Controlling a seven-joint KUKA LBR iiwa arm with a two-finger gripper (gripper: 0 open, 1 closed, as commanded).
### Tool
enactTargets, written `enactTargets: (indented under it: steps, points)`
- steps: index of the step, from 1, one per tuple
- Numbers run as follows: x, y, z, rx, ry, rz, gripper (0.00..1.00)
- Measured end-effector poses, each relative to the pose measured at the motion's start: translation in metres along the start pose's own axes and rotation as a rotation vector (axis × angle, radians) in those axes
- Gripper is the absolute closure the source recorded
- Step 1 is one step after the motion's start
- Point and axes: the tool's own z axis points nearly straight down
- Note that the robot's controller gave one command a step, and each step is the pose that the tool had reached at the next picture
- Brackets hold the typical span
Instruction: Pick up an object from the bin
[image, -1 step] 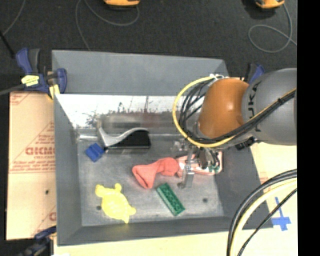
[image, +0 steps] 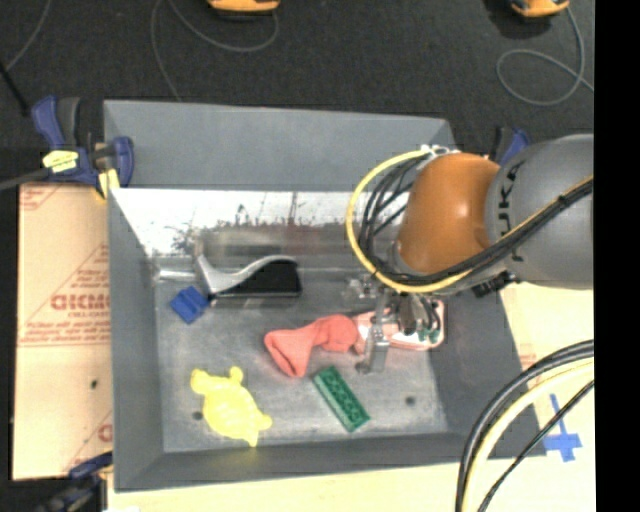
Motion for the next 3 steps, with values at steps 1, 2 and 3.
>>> enactTargets:
  steps: [1,2,3]
  points:
    - [0.002,-0.001,0.063,-0.001,0.003,0.050,1.00]
    - [0.002,-0.001,0.063,-0.001,0.003,0.050,1.00]
    - [0.003,0.007,-0.083,-0.002,-0.005,0.051,1.00]
